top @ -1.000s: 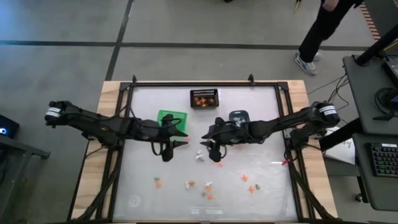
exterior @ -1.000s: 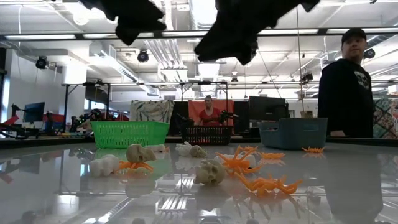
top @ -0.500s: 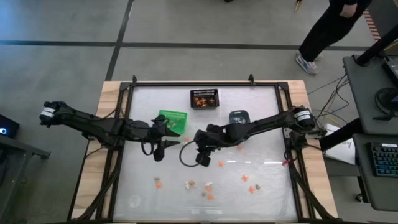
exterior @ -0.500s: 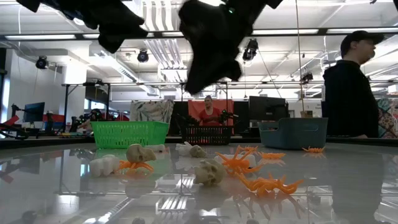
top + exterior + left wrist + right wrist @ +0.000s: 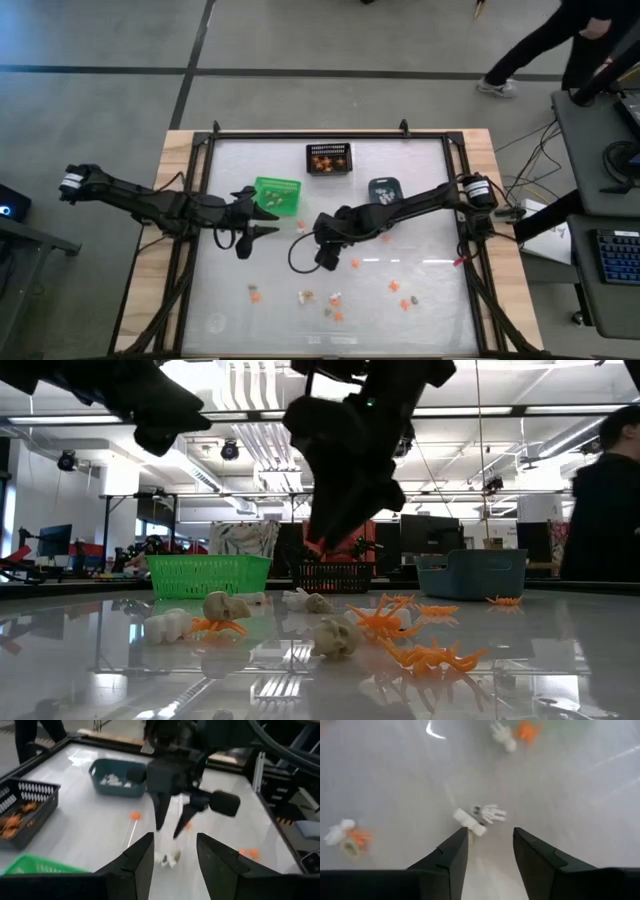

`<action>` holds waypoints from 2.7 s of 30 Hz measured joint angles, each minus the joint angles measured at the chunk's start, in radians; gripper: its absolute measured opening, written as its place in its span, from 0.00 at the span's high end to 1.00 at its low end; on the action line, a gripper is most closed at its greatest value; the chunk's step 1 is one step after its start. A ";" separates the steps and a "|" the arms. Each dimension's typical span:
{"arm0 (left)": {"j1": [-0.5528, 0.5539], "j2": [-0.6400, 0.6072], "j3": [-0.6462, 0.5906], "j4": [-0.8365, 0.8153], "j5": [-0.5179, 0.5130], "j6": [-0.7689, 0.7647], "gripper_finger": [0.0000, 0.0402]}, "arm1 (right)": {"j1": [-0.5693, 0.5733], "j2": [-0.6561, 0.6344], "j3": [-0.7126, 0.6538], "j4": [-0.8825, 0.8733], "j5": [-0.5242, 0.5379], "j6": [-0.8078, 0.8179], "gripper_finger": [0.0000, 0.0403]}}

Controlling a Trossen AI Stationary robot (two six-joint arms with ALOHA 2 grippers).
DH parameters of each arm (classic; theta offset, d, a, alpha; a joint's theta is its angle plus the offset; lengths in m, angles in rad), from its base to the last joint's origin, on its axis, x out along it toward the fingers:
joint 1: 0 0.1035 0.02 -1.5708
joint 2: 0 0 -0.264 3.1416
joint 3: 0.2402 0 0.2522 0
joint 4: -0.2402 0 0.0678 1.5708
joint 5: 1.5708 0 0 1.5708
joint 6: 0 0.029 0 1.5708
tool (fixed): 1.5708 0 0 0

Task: Sort Halloween decoration
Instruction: Put the gray skull toy into the green bin

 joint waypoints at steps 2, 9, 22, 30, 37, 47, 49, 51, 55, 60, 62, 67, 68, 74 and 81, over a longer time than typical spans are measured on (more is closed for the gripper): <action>-0.001 -0.011 -0.017 0.018 0.001 0.000 0.67 | 0.011 0.000 -0.003 -0.003 -0.001 -0.003 0.62; -0.003 -0.052 -0.086 0.056 0.000 0.000 0.67 | 0.053 -0.002 -0.017 0.012 0.000 -0.007 0.61; -0.004 -0.105 -0.152 0.120 0.000 0.000 0.67 | 0.059 0.055 -0.021 0.058 0.001 0.076 0.61; -0.004 -0.108 -0.152 0.126 0.000 0.000 0.67 | 0.059 0.093 -0.021 0.063 0.000 0.073 0.61; -0.004 -0.101 -0.152 0.128 -0.002 0.001 0.67 | 0.059 0.127 -0.021 0.090 0.000 0.051 0.61; -0.004 -0.098 -0.152 0.135 -0.003 0.001 0.67 | 0.059 0.129 -0.021 0.113 0.008 0.008 0.68; -0.004 -0.098 -0.152 0.136 -0.003 0.001 0.67 | 0.059 0.137 -0.021 0.113 0.008 0.008 0.71; -0.004 -0.098 -0.152 0.136 -0.003 0.001 0.67 | 0.059 0.146 -0.021 0.113 0.010 0.007 0.76; -0.004 -0.098 -0.152 0.136 -0.003 0.001 0.67 | 0.059 0.155 -0.018 0.114 0.009 0.007 0.83; -0.004 -0.098 -0.152 0.136 -0.003 0.001 0.67 | 0.058 0.154 -0.018 0.112 0.008 0.001 0.89; -0.004 -0.098 -0.152 0.136 -0.003 0.001 0.67 | 0.058 0.152 -0.018 0.111 0.008 -0.001 0.90; -0.004 -0.098 -0.152 0.137 -0.003 0.001 0.67 | 0.058 0.144 -0.019 0.091 0.003 -0.021 0.90; -0.004 -0.098 -0.152 0.138 -0.003 0.001 0.67 | 0.058 0.138 -0.019 0.082 0.001 -0.027 0.90; -0.004 -0.098 -0.152 0.147 -0.003 0.001 0.67 | 0.056 0.086 -0.023 0.018 -0.034 -0.082 0.90; -0.004 -0.098 -0.153 0.175 -0.055 0.001 0.67 | 0.033 0.012 -0.023 0.032 -0.050 -0.223 0.90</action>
